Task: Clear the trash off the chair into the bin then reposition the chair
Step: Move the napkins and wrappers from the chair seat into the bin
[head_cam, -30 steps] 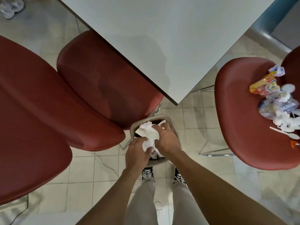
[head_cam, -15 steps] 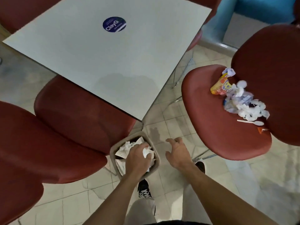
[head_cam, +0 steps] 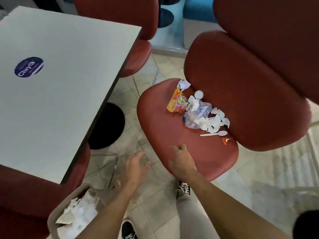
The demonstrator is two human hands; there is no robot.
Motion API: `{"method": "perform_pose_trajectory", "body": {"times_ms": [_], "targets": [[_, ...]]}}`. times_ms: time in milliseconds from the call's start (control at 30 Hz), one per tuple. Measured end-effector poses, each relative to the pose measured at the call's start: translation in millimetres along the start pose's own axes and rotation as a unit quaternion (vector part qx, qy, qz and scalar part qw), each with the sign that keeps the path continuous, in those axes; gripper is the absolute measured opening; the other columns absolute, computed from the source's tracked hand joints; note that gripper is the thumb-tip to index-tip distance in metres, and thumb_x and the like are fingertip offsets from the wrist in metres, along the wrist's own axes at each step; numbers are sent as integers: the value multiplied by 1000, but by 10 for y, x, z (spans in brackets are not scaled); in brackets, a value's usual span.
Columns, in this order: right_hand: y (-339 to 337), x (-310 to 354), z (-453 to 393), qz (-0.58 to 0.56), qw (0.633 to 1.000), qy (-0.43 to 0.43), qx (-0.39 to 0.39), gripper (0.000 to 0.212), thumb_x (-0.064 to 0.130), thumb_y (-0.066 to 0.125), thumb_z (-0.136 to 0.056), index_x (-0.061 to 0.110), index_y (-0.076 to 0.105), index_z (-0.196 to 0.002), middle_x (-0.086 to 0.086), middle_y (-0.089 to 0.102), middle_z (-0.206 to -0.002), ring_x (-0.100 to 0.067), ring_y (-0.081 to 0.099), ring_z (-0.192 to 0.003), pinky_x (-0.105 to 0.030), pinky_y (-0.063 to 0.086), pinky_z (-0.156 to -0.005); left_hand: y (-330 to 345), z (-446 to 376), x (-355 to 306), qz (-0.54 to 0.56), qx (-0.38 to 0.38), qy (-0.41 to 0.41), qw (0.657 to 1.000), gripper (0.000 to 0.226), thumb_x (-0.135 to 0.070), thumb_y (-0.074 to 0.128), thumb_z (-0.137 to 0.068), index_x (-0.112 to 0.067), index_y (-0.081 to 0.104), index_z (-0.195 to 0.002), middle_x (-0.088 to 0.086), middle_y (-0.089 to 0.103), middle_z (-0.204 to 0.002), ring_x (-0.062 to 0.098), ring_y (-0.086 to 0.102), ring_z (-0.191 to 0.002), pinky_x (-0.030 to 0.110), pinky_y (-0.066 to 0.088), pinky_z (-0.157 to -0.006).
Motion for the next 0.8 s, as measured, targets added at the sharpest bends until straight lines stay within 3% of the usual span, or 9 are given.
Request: {"method": "perform_pose_trajectory", "body": {"times_ms": [167, 333, 500, 800], "targets": [[-574, -687, -519, -14, 999, 41, -9, 53, 18, 60, -85, 22, 46, -136, -10, 37, -133, -32, 53, -115, -42, 47, -97, 390, -529, -909, -33, -4, 72, 997, 33, -21, 71, -83, -19, 65, -115, -6, 61, -115, 12, 54, -111, 16, 33, -93], [-959, -1350, -972, -37, 995, 82, -33, 54, 15, 57, -81, 23, 48, -134, -8, 39, -133, -31, 52, -116, -41, 49, -94, 944, -1106, -1468, -64, 31, 104, 992, 35, -29, 71, -79, -27, 64, -113, -4, 63, -113, 19, 57, -107, 32, 46, -93], [-1142, -1958, -1389, -40, 991, 118, -48, 57, 9, 56, -81, 21, 47, -136, -11, 40, -134, -32, 47, -119, -40, 45, -97, 1521, -1499, -1992, -86, 65, 156, 982, 36, -29, 69, -80, -28, 63, -115, -6, 62, -114, 17, 55, -110, 33, 47, -91], [-928, -2652, -1999, -79, 986, 147, -28, 57, 28, 57, -90, 32, 38, -144, -14, 39, -140, -28, 50, -121, -39, 44, -100, 2563, -2272, -2794, -91, 127, 240, 958, 33, -25, 67, -83, -22, 65, -116, 0, 64, -113, 20, 57, -106, 30, 46, -88]]}}
Point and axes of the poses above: each hand's wrist, its own z-axis away from the middle knuckle, its own y-axis out of the palm, x = y × z, the point moved 8 cm from there along -z, towards the middle knuckle
